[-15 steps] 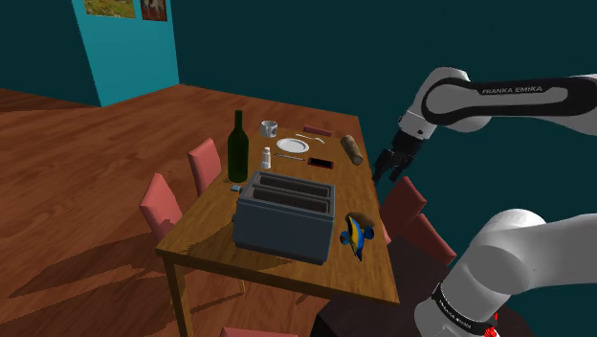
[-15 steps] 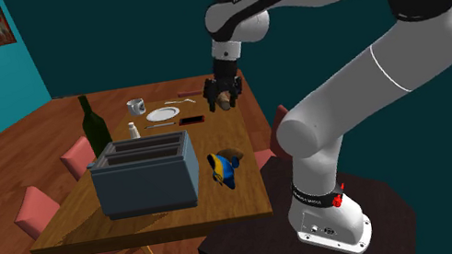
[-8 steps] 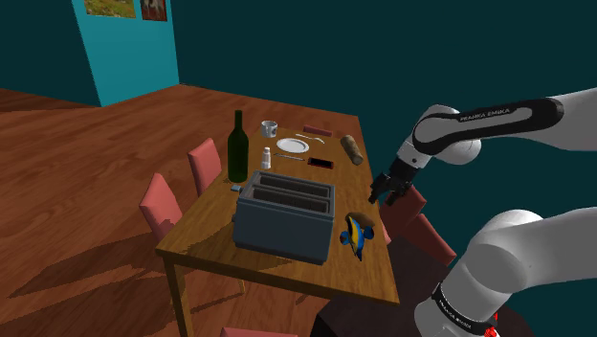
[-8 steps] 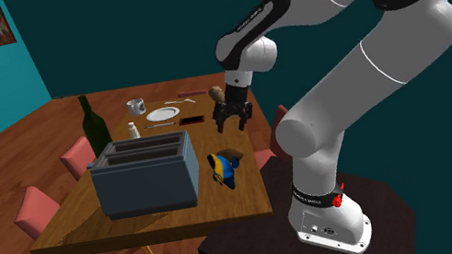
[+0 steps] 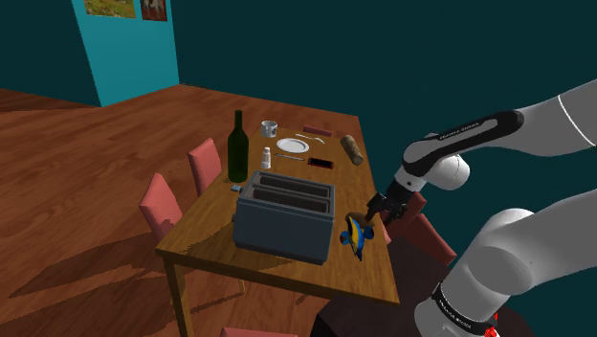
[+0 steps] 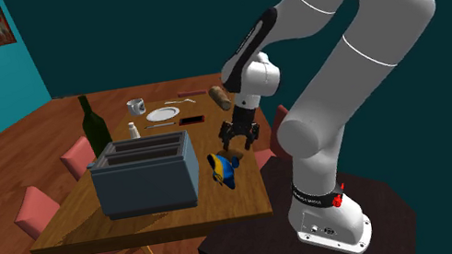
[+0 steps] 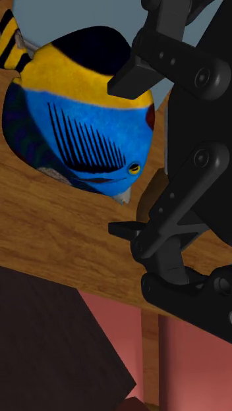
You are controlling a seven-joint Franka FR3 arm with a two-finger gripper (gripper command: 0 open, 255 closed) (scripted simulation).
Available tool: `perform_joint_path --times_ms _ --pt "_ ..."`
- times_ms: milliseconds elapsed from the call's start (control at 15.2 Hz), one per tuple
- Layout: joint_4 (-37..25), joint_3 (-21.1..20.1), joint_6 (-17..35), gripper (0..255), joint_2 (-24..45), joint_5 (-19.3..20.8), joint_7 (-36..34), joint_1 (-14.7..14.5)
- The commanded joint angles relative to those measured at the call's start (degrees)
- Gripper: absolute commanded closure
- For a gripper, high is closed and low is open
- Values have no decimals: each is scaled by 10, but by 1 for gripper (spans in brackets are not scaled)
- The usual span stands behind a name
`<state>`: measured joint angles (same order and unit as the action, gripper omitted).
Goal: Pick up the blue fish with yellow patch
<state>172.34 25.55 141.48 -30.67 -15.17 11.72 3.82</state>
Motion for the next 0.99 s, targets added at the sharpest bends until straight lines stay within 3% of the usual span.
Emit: perform_joint_path --times_ms 0,198,330,396,924 --pt "5 12 26 0 22 -14 16 -14" --pt "7 39 68 0 63 -49 52 -49" --pt "7 39 68 0 63 -49 52 -49" --pt "7 39 67 255 62 -47 51 -47" --pt "8 38 66 255 60 -46 51 -46"
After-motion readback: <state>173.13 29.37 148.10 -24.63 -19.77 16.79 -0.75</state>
